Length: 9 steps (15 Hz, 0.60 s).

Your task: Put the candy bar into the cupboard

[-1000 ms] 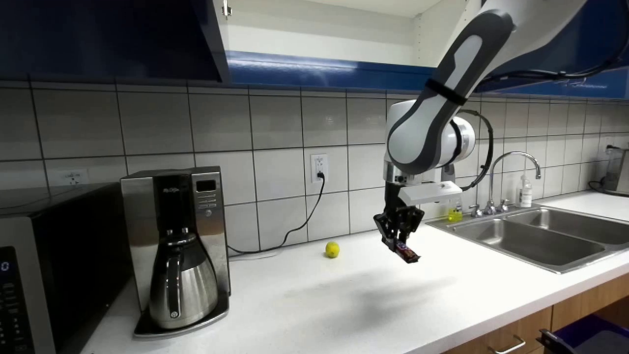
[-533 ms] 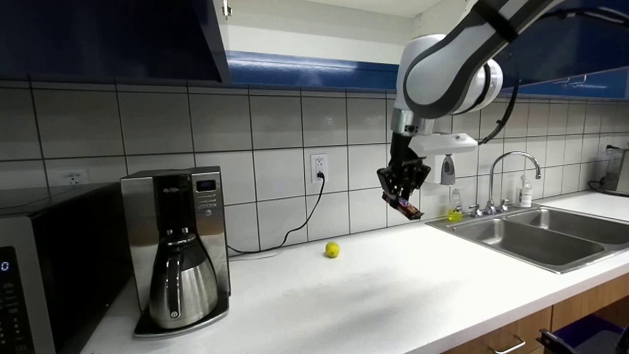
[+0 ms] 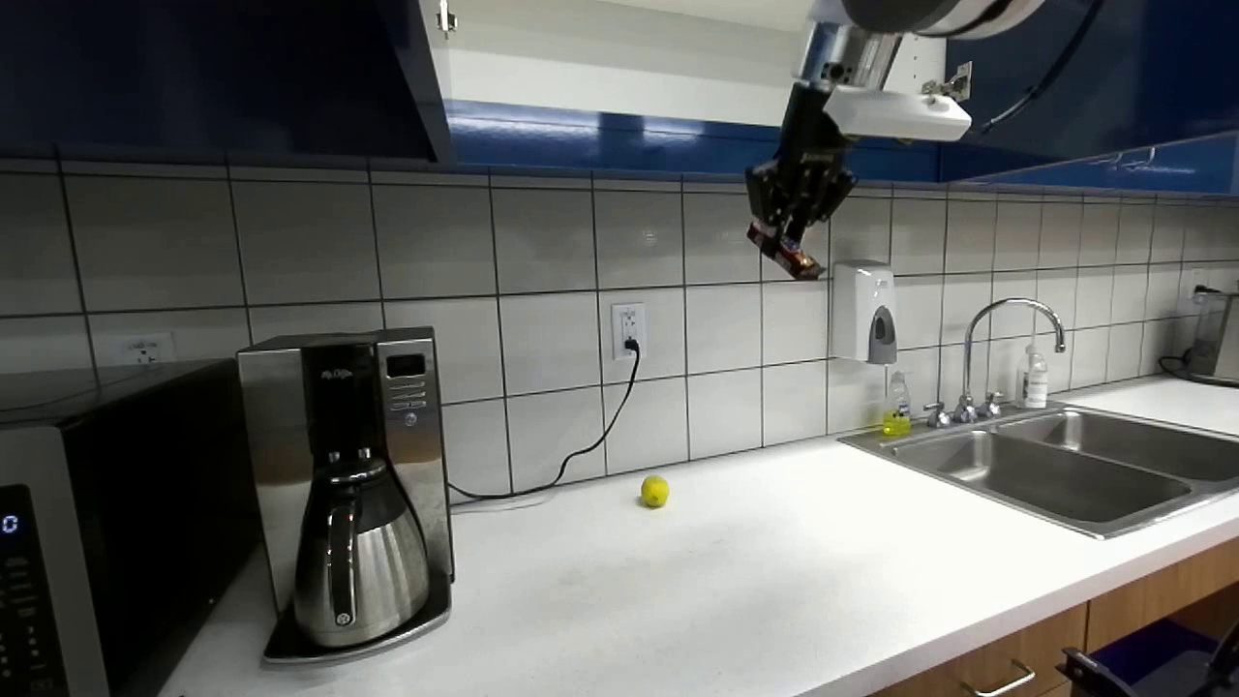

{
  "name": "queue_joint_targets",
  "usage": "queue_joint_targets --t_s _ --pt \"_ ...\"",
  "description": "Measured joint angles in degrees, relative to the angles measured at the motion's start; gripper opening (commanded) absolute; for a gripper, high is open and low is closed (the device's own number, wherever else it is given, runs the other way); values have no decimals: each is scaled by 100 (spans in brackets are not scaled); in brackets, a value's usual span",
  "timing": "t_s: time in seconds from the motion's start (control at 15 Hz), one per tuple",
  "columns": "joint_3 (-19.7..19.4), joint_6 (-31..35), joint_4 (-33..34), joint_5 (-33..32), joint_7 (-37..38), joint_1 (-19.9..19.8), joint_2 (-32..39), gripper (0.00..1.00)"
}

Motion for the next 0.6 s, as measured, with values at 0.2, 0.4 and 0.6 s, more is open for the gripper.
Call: queue_joint_targets --t_s 0.2,0.4,0.6 --pt "30 -88 527 0 0 -114 -122 7" --pt "56 -155 1092 0 0 -243 -94 7" --pt "75 -305 1635 0 0 -325 -2 7"
